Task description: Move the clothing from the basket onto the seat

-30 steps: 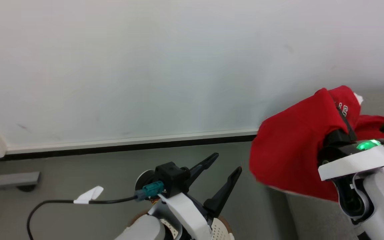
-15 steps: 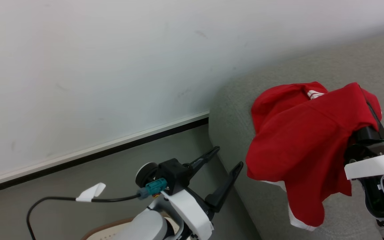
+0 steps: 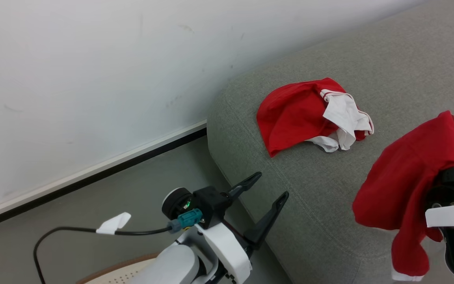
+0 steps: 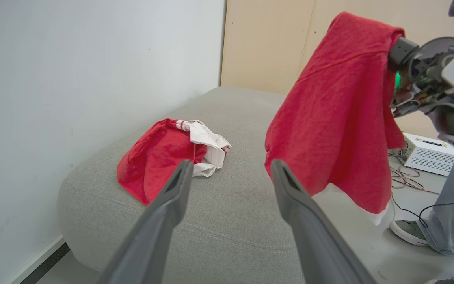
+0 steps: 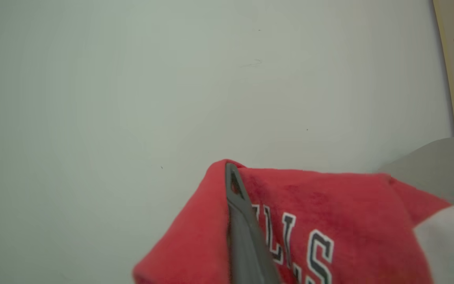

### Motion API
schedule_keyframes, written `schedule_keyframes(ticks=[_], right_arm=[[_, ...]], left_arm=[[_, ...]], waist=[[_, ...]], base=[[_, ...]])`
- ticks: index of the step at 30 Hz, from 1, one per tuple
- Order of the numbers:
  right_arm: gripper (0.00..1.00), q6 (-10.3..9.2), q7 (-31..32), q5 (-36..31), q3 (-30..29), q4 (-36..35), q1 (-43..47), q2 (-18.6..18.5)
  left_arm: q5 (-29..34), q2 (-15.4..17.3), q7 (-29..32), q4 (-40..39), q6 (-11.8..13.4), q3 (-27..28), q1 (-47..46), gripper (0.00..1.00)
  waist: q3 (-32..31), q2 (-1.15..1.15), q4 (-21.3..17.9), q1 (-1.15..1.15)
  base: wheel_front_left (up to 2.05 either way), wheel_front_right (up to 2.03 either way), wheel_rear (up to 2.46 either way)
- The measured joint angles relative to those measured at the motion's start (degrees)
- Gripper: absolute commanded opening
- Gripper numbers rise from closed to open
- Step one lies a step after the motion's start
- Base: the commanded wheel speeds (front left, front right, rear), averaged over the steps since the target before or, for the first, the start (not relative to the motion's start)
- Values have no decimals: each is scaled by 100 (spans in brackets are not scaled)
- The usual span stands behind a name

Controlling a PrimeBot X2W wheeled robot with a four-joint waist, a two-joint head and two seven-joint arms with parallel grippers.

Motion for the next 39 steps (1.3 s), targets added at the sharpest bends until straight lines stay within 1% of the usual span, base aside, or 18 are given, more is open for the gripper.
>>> schedule_keyframes(ticks=[5,9,17,19,22,26,30,34,37,39], right_arm=[[0,0,37,-4,36,-38,-36,16],[0,0,42,-67,65,129,-231,-19],[0,0,33,191,89,671,-931,-213],[0,0,25,382,16,812,-1208,-272],[0,0,9,799,-126,1021,-1661,-412],[0,0,7,1001,-379,1274,-2247,-755],[0,0,2,894,-788,1627,-2704,-1105],[0,0,0,730,-1362,2056,-3021,-1339],[0,0,1,613,-1474,2473,-3193,-1428],[0,0,1,498,-1400,2826,-3288,-1488]], left_arm=[[0,-27,-54,109,-24,-24,-34,100],[-3,-29,-87,127,12,-7,-36,100],[73,-7,2,3,0,-79,-288,100],[129,19,59,-58,-3,-93,-398,100],[221,91,162,-149,-24,-111,-567,100],[285,144,314,-274,-57,-148,-813,100],[369,153,408,-363,-100,-213,-1011,100],[410,134,428,-388,-107,-223,-1192,100],[444,121,446,-390,-109,-234,-1300,100],[489,125,448,-375,-131,-257,-1360,100]], waist=[[42,0,2,0],[114,0,53,0],[499,0,421,0],[655,0,522,0],[934,0,672,1],[1373,0,867,1],[1814,0,1078,2],[2202,0,1315,2],[2459,0,1501,2],[2609,0,1621,2]], base=[[0,0,0],[0,0,0],[0,0,0],[0,0,0],[0,0,0],[0,0,0],[0,0,0],[0,0,0],[0,0,0],[0,0,0]])
